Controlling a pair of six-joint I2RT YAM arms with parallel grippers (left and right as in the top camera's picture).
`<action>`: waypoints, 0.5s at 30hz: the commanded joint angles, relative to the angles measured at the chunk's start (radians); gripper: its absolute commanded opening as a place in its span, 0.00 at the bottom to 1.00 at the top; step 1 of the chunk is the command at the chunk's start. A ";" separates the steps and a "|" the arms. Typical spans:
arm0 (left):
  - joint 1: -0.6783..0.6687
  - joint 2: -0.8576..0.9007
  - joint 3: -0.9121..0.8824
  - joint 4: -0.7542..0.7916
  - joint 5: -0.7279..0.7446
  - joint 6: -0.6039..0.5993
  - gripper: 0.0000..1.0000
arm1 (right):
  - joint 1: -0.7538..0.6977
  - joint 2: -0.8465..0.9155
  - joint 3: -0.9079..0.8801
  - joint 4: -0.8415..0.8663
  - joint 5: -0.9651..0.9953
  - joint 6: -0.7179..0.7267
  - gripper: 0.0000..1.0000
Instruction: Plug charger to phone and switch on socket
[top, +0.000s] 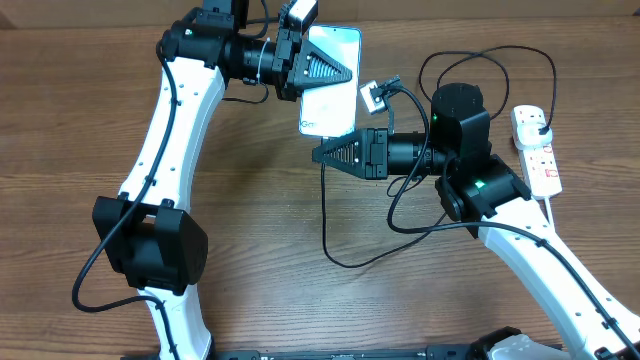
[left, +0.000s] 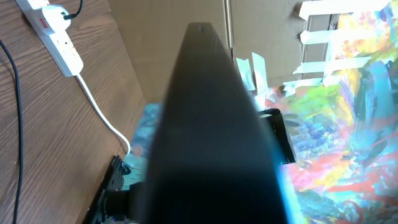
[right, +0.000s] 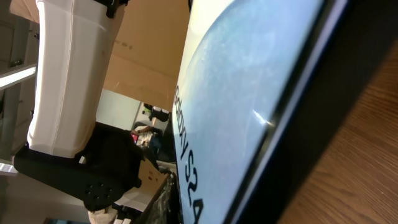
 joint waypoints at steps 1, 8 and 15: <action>0.003 -0.012 0.011 -0.001 0.038 -0.008 0.04 | 0.003 0.001 0.021 0.011 0.045 -0.010 0.13; 0.006 -0.012 0.011 0.000 0.042 -0.021 0.04 | 0.001 0.001 0.021 0.015 0.047 -0.010 0.33; 0.008 -0.012 0.011 -0.001 0.042 -0.068 0.04 | 0.001 0.001 0.021 0.093 -0.019 -0.009 0.31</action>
